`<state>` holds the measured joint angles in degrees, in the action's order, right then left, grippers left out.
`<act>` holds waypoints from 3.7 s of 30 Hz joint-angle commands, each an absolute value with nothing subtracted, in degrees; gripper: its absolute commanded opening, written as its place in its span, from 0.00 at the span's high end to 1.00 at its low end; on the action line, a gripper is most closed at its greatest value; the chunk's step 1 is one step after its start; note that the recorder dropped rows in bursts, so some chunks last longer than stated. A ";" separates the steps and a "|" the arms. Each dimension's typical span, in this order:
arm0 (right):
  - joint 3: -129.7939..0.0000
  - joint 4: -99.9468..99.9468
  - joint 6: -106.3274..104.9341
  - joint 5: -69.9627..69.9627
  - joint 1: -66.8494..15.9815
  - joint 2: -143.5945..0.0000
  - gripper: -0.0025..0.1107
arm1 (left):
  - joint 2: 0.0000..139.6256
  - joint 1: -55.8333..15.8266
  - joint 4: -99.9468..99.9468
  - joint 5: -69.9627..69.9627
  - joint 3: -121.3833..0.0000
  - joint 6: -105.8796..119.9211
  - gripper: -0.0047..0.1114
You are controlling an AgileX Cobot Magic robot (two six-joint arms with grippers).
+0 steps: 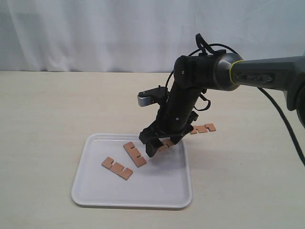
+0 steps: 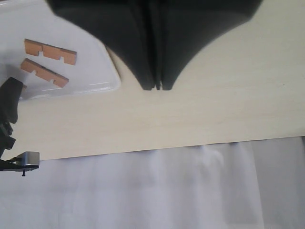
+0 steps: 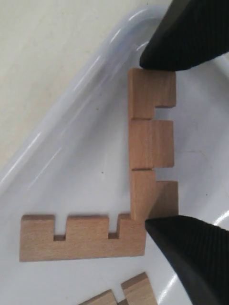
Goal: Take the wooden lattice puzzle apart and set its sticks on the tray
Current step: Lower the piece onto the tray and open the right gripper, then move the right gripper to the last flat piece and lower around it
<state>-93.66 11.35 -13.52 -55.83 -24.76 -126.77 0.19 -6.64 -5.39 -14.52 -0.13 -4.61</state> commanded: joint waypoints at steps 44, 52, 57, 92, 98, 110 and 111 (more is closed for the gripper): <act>-94.68 11.82 -12.75 -55.38 -24.84 -123.08 0.22 | 0.00 -6.64 -5.36 -13.87 0.00 -4.79 0.96; -94.68 5.58 -11.88 -55.79 -24.33 -121.76 0.22 | 0.00 -6.64 -5.36 -13.87 0.00 -4.79 0.96; -94.68 4.70 -8.12 -55.31 -21.43 -121.76 0.22 | 0.00 -6.64 -5.36 -13.87 0.00 -4.79 0.96; -94.68 8.18 -6.74 -48.25 -10.30 -124.94 0.22 | 0.00 -6.64 -5.36 -13.87 0.00 -4.79 0.96; -94.68 8.01 -6.42 -47.99 -10.79 -127.07 0.22 | 0.00 -6.64 -5.36 -13.87 0.00 -4.79 0.96; -94.68 0.44 5.82 -46.15 -10.79 -128.56 0.22 | 0.00 -6.64 -5.36 -13.87 0.00 -4.79 0.96; -94.68 0.44 5.82 -46.06 -10.79 -128.97 0.22 | 0.00 -6.64 -5.36 -13.87 0.00 -4.79 0.96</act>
<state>-94.49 1.28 5.13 -46.59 -10.75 -128.10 0.19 -6.64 -5.39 -14.52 -0.13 -4.61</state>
